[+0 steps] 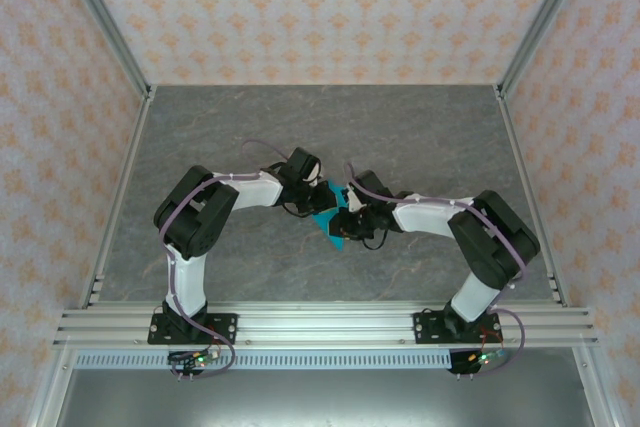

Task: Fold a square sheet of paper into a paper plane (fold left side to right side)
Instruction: Fourth fold the wing at the center of the table.

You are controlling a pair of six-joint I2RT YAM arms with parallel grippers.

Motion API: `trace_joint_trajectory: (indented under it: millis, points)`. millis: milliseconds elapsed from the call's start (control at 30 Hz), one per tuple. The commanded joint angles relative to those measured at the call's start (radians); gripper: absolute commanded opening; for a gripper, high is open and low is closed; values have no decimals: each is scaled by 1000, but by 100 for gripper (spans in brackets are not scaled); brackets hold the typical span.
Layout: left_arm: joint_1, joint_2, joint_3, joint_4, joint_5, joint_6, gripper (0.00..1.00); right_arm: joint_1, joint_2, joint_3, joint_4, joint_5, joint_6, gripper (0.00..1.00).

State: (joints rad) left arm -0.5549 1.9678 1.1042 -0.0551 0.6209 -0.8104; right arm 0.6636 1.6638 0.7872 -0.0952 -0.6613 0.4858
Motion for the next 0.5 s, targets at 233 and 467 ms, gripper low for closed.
trace_joint_trajectory:
  millis: [233,467]
  points:
    - [-10,8,-10,-69,-46,17,13,21,23,29,-123,74,-56,21]
    - [-10,9,-5,-78,-49,19,13,28,27,36,-179,87,-82,19]
